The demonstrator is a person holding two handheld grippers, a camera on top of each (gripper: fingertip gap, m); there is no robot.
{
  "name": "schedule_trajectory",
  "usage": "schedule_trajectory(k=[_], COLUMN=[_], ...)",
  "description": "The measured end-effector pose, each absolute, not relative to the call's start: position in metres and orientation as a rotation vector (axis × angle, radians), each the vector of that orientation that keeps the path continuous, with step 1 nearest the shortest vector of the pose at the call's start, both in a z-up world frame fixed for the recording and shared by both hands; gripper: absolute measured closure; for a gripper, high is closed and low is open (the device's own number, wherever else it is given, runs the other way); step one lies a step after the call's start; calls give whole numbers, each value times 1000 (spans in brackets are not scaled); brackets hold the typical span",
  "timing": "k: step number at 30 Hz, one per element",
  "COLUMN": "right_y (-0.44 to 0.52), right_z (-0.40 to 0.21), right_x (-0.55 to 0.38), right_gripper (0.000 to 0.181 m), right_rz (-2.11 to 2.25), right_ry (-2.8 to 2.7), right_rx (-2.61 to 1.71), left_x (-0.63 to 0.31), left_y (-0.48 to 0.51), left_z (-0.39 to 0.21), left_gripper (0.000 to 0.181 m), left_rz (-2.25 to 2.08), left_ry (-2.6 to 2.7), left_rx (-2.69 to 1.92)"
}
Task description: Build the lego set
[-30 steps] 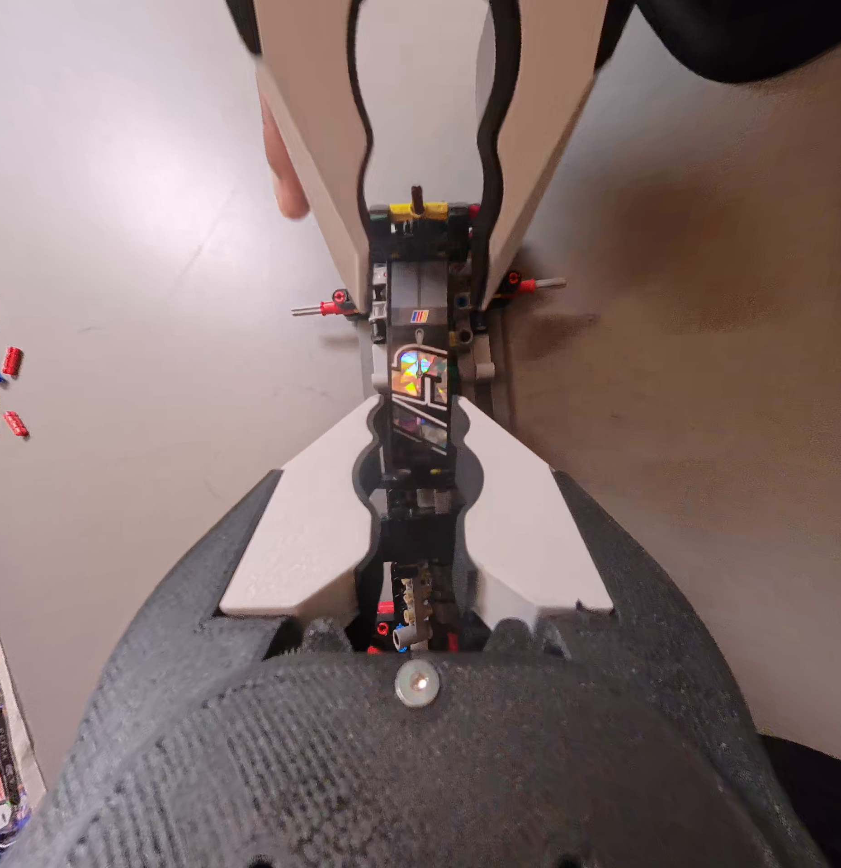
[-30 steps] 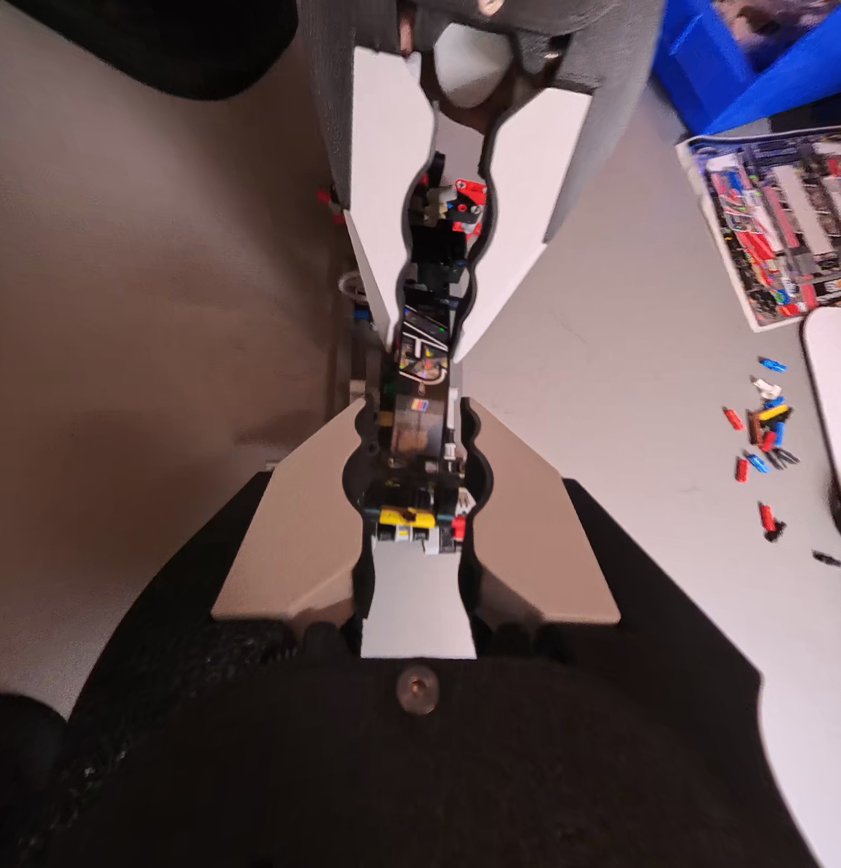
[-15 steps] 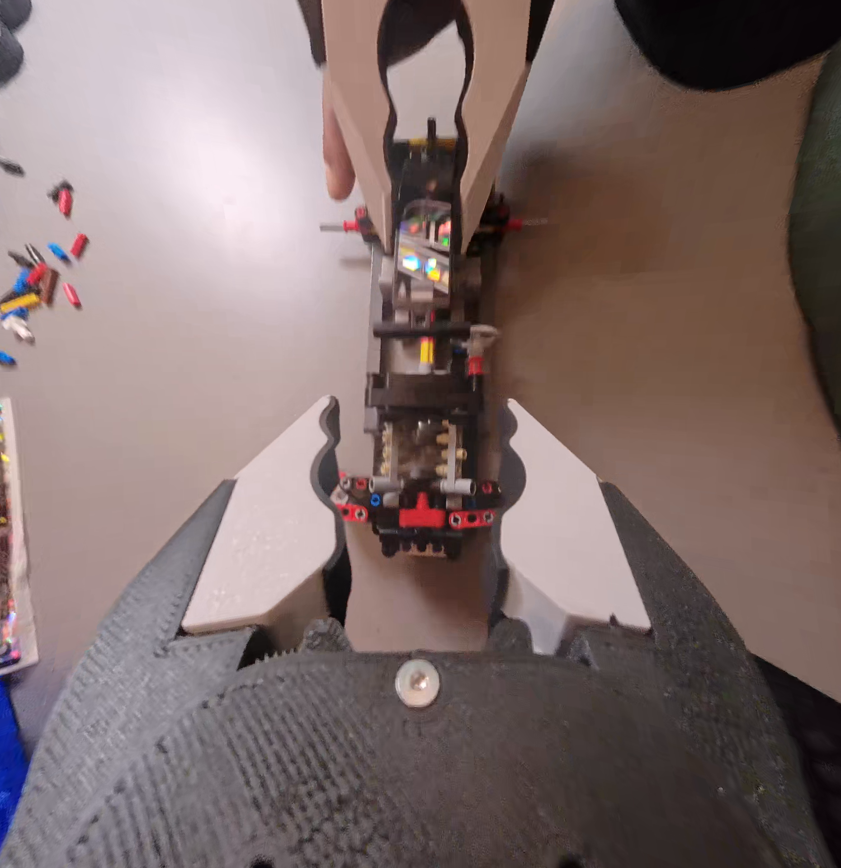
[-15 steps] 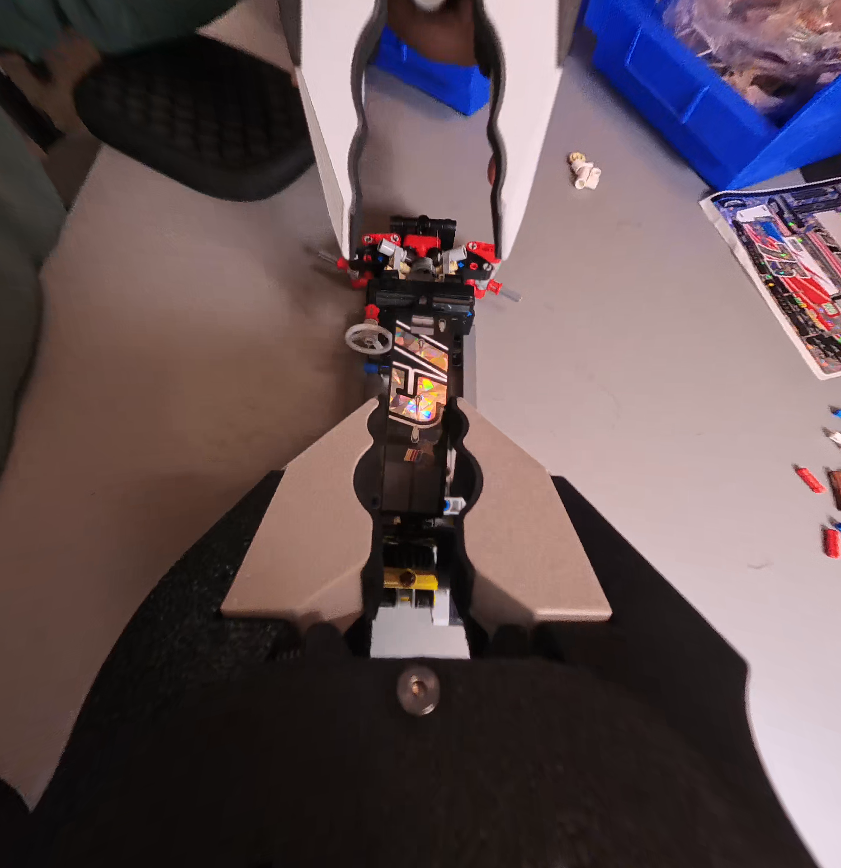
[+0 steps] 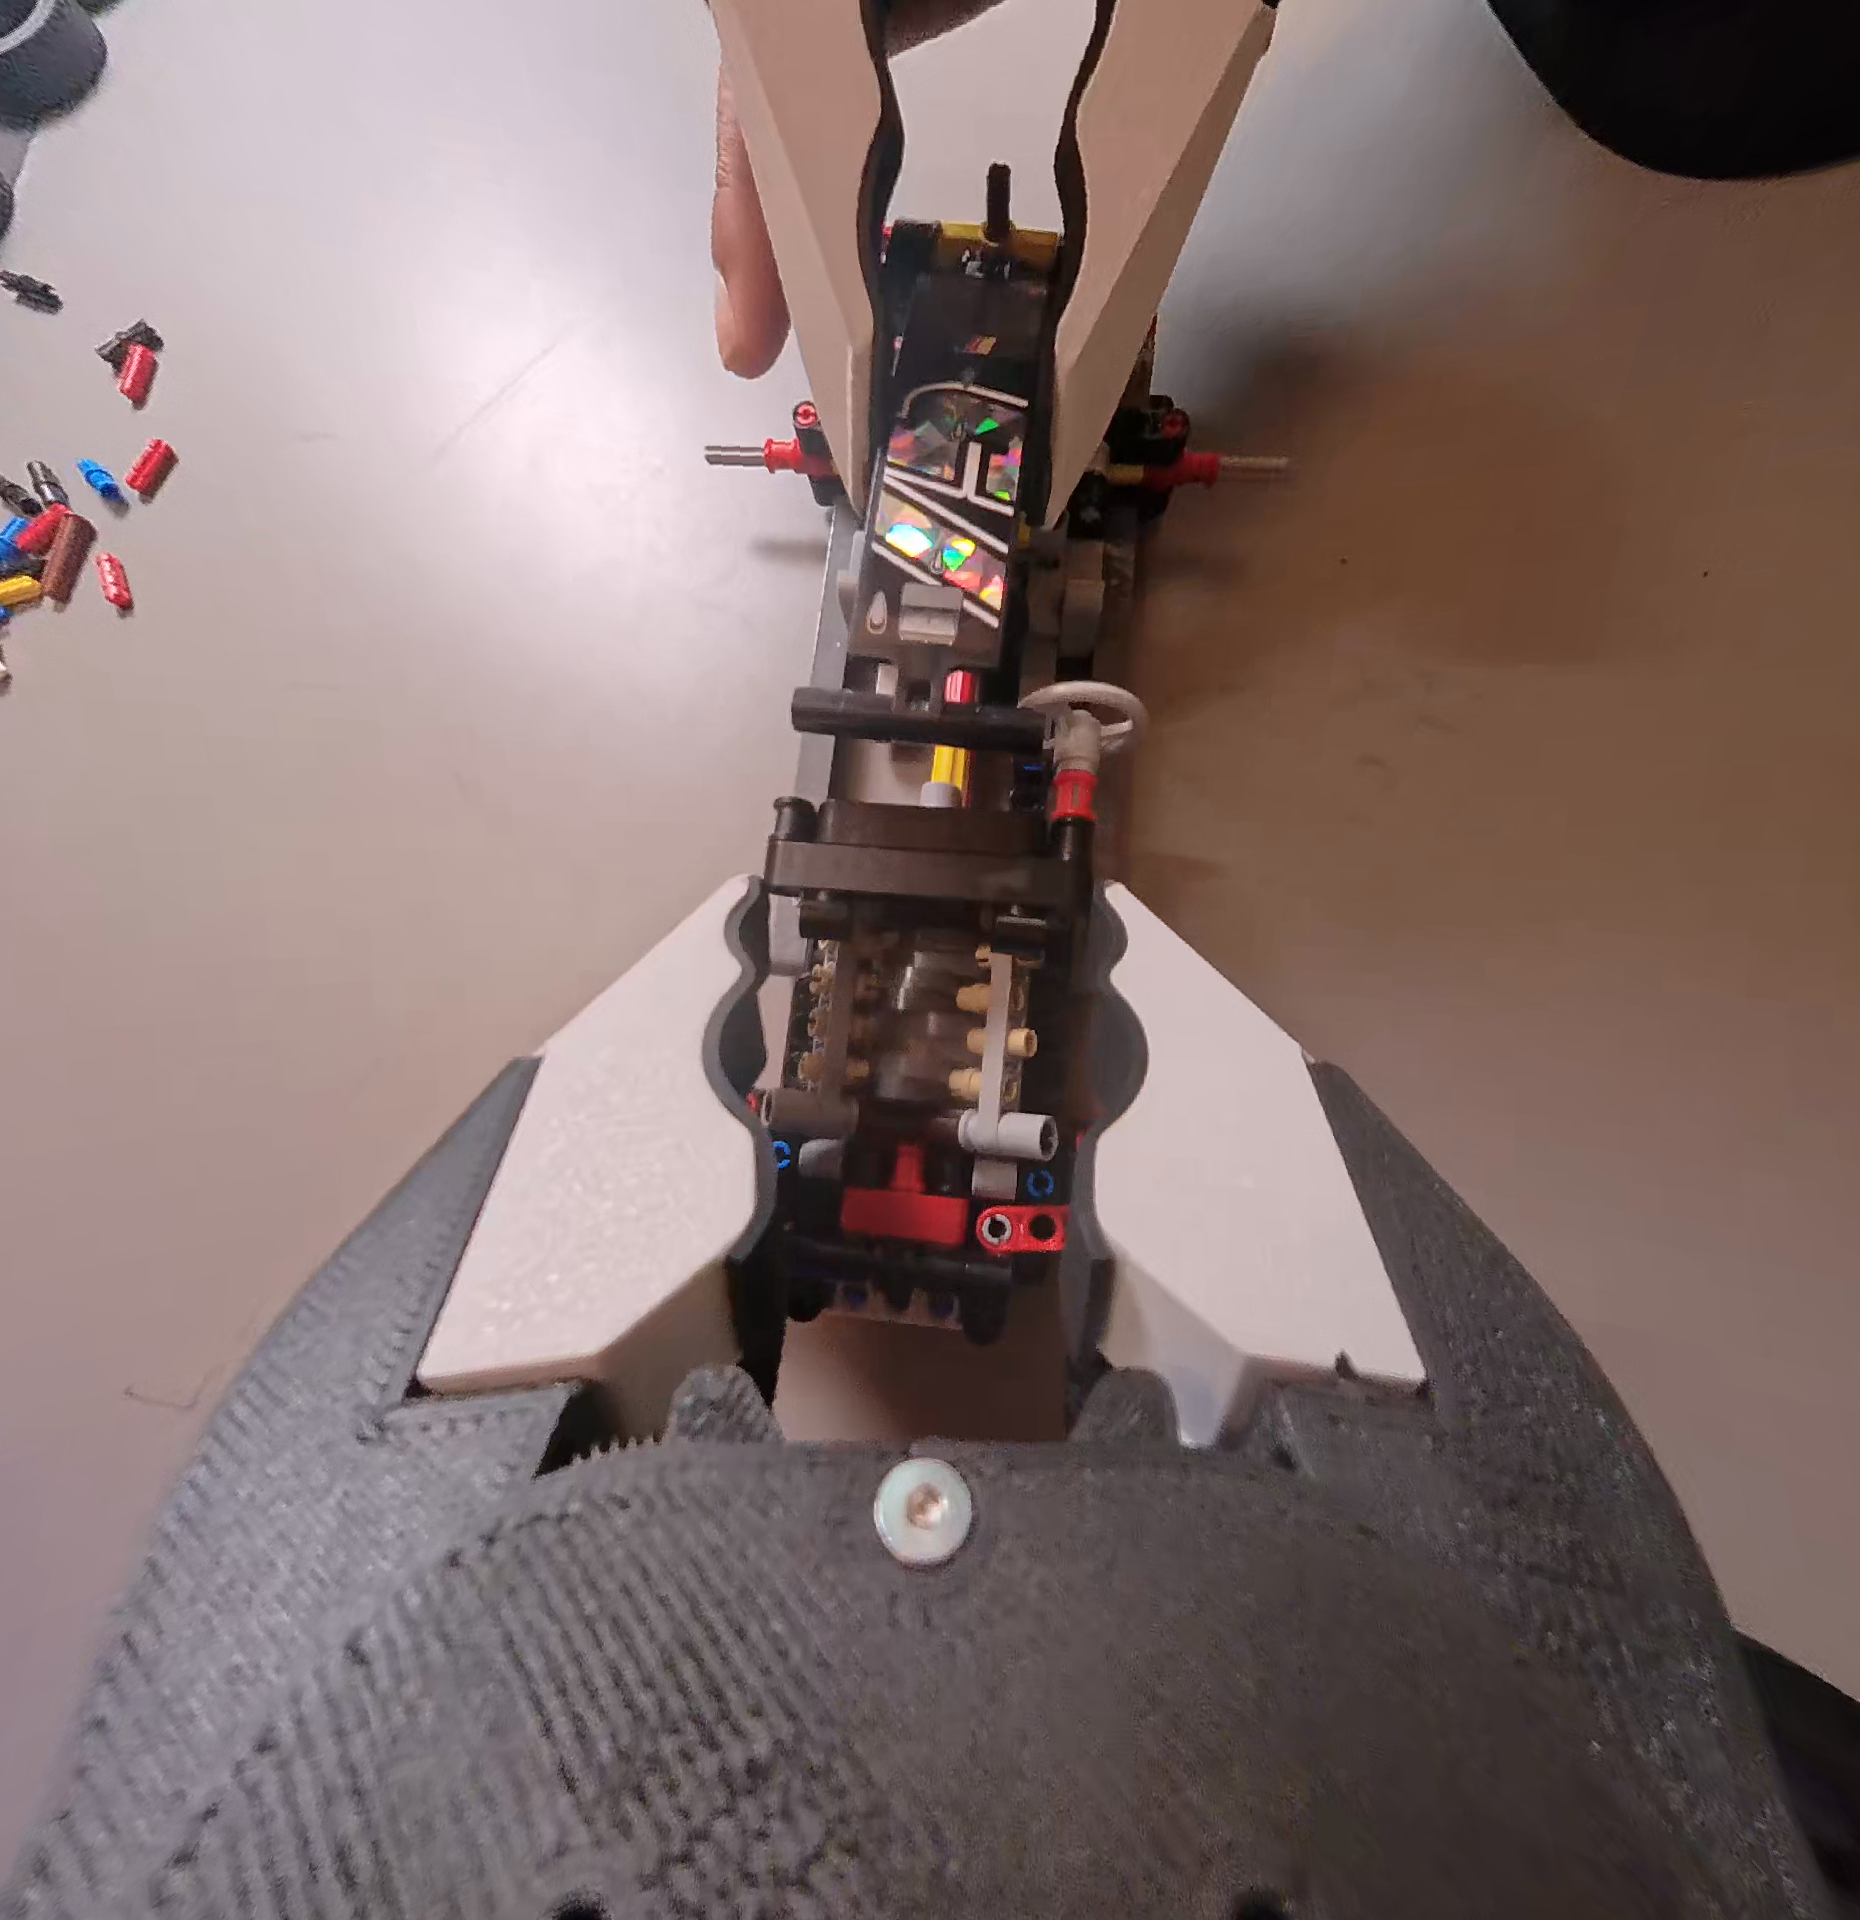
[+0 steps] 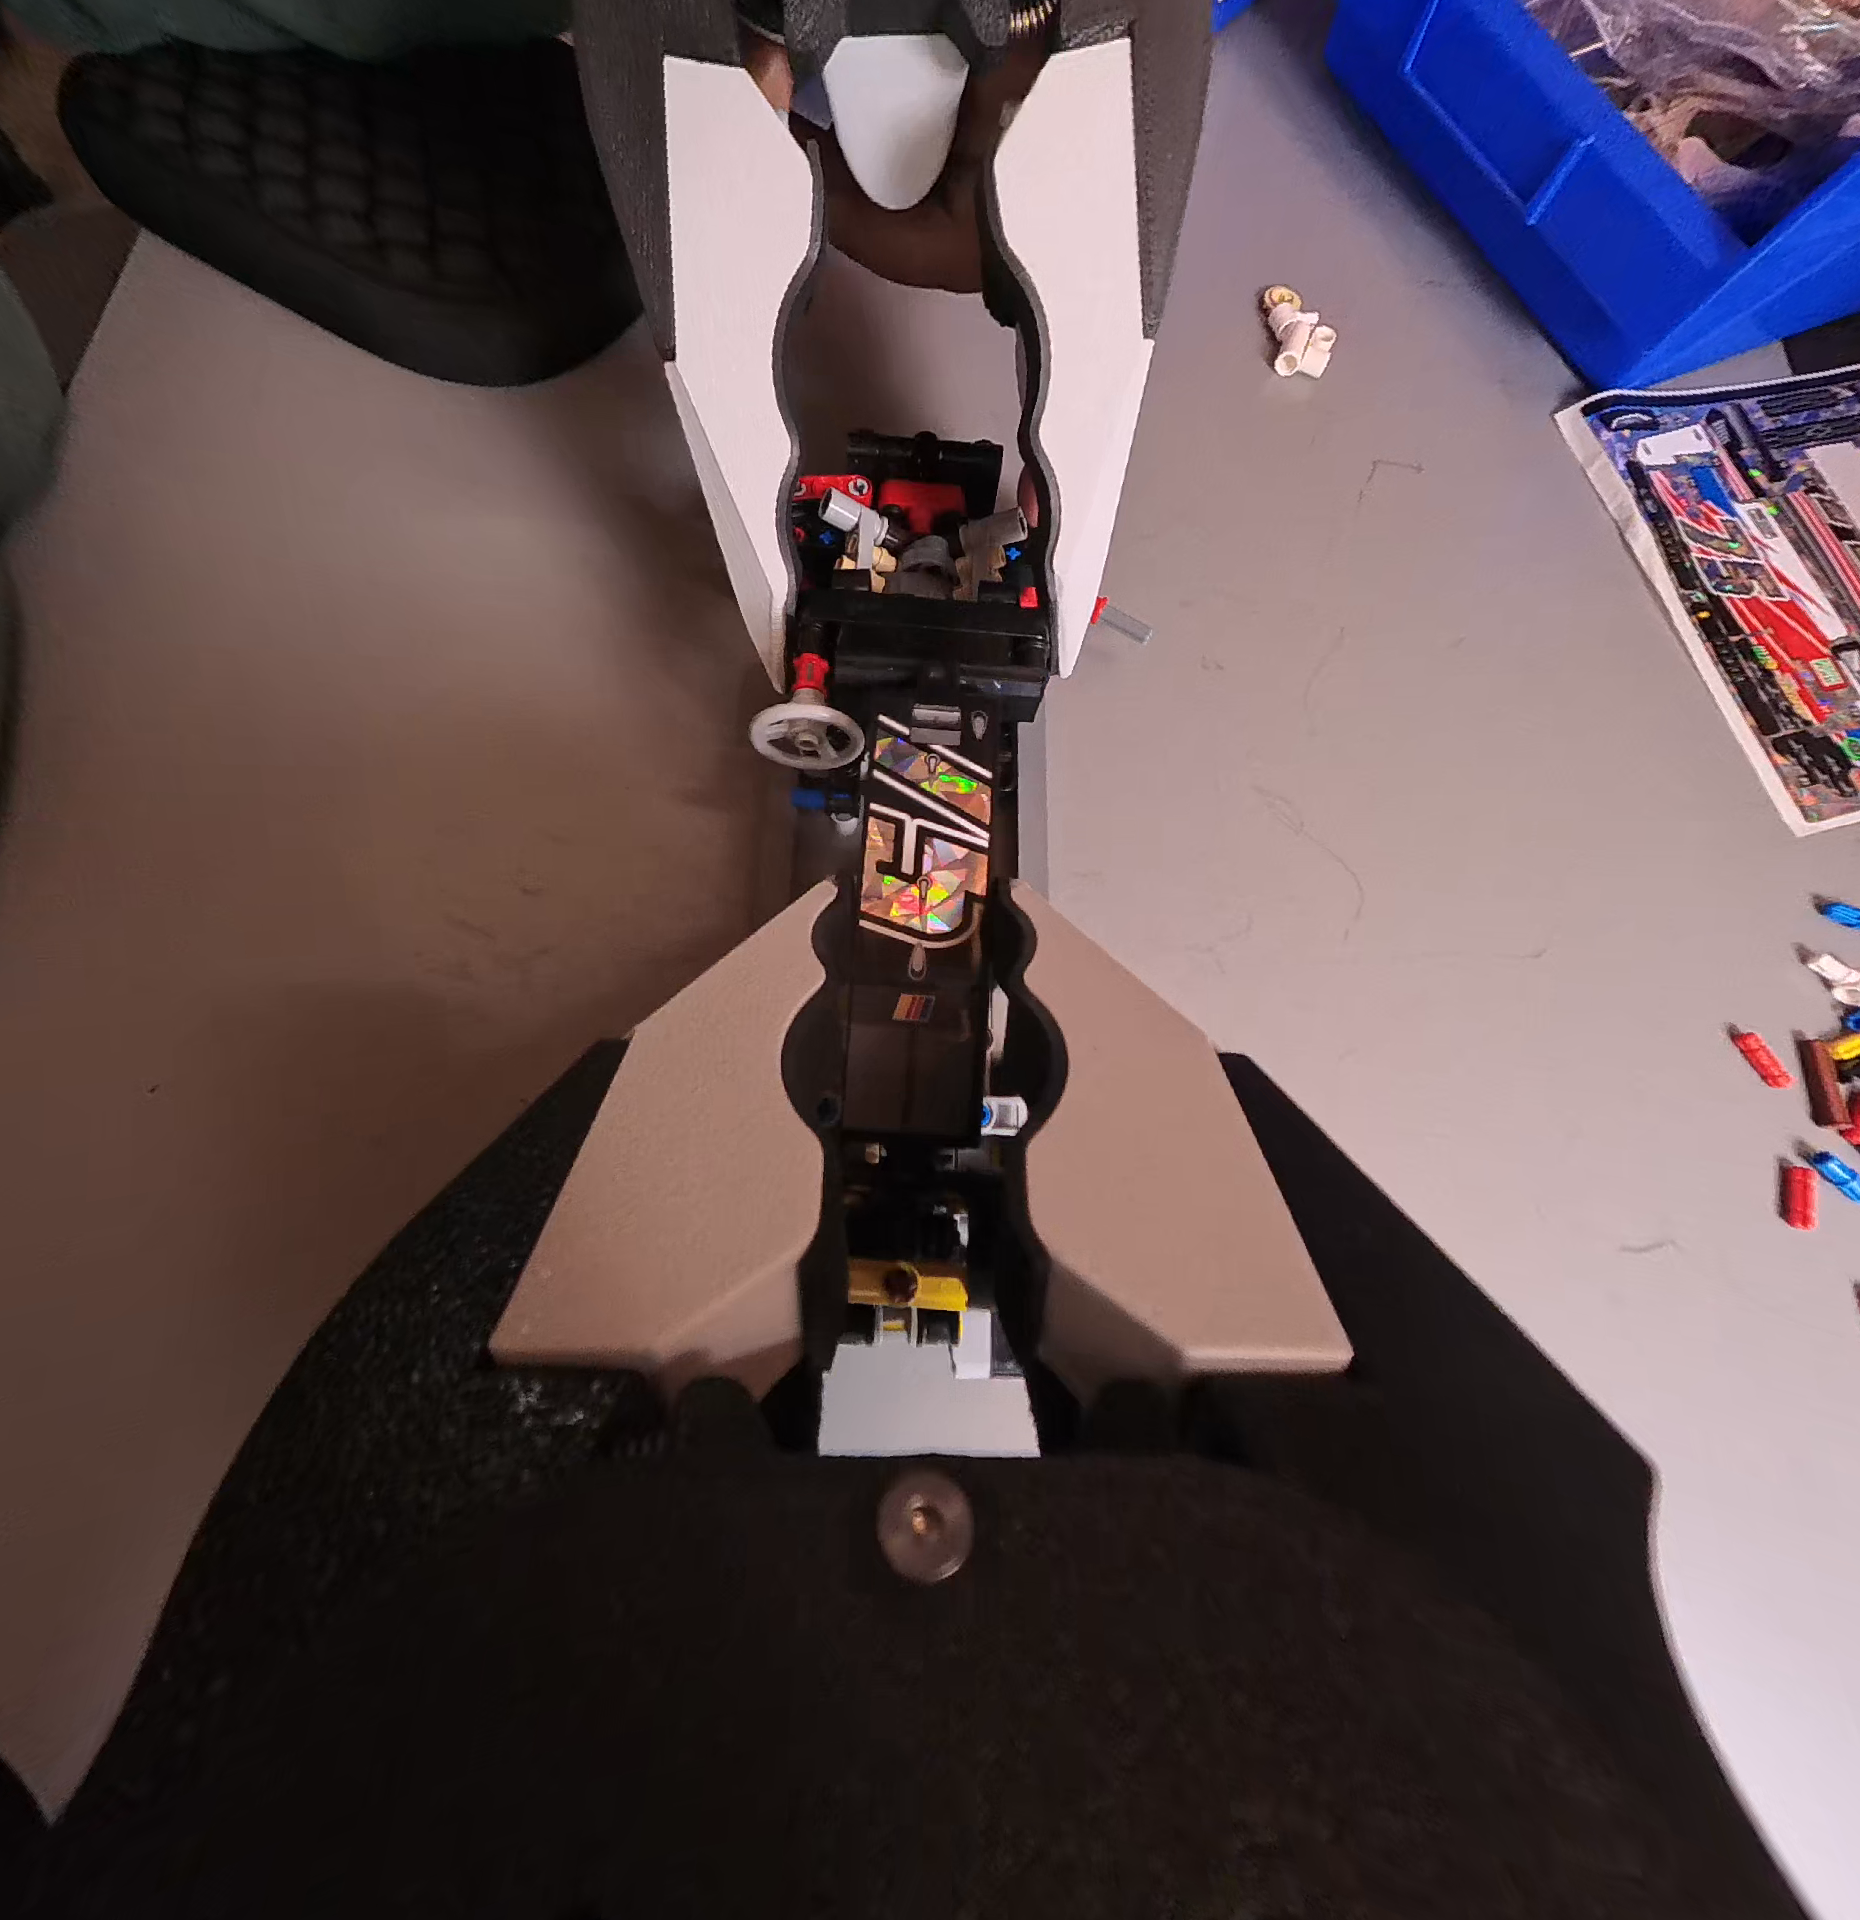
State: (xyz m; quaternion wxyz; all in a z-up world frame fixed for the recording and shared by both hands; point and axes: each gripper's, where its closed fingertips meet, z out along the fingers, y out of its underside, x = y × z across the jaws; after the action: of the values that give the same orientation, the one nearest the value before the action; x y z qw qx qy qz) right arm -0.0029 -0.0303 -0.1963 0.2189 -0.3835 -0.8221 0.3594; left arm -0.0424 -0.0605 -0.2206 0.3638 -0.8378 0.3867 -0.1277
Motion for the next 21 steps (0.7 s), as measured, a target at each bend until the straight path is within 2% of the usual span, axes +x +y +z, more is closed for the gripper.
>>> schedule_trajectory(k=[13, 21], right_y=[-27, -29], right_z=[-195, -189], right_x=[-2, -2], right_gripper=[159, 159], right_rz=[1072, 1323], right_ry=[-2253, -2239], right_rx=[-1108, -1211], left_x=[-39, -40], left_y=[-57, -56], left_z=[-220, -220], left_gripper=[122, 122], left_rz=[-331, -348], left_ry=[963, 948], left_rx=[-2114, -2106])
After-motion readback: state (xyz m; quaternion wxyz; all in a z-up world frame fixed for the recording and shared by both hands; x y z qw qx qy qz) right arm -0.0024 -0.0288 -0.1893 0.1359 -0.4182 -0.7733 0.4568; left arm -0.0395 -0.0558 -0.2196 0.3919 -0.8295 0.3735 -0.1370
